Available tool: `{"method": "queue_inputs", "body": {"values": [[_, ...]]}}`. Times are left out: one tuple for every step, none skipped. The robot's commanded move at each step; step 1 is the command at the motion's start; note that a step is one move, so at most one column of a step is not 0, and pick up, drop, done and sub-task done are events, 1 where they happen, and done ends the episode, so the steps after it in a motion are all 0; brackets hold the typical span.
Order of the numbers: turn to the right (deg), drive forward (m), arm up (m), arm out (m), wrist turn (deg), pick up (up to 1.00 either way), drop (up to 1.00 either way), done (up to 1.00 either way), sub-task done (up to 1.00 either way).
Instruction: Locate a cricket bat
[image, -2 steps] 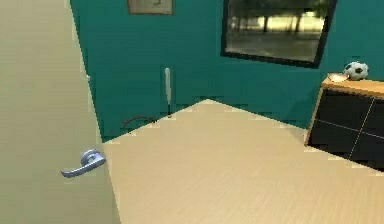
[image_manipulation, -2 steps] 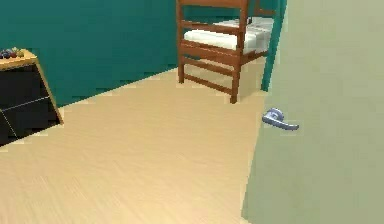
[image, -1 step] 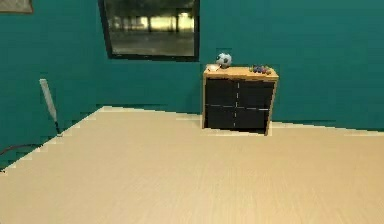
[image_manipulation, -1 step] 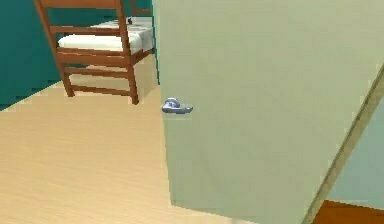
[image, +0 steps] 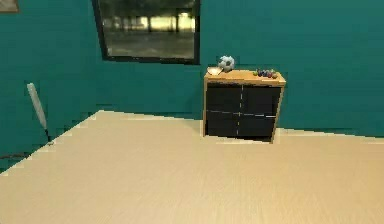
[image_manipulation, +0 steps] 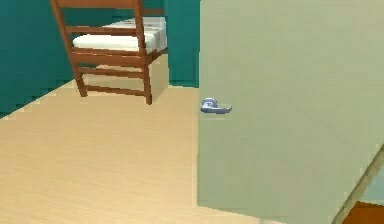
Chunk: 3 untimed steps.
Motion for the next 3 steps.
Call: {"method": "queue_inputs", "body": {"values": [[0.0, 0.40, 0.00, 0.00, 0.0, 0.00, 0.00, 0.00, 0.00], [-45.0, 0.00, 0.00, 0.00, 0.0, 0.00, 0.00, 0.00, 0.00], [-3.0, 0.00, 0.00, 0.00, 0.0, 0.00, 0.00, 0.00, 0.00]]}}
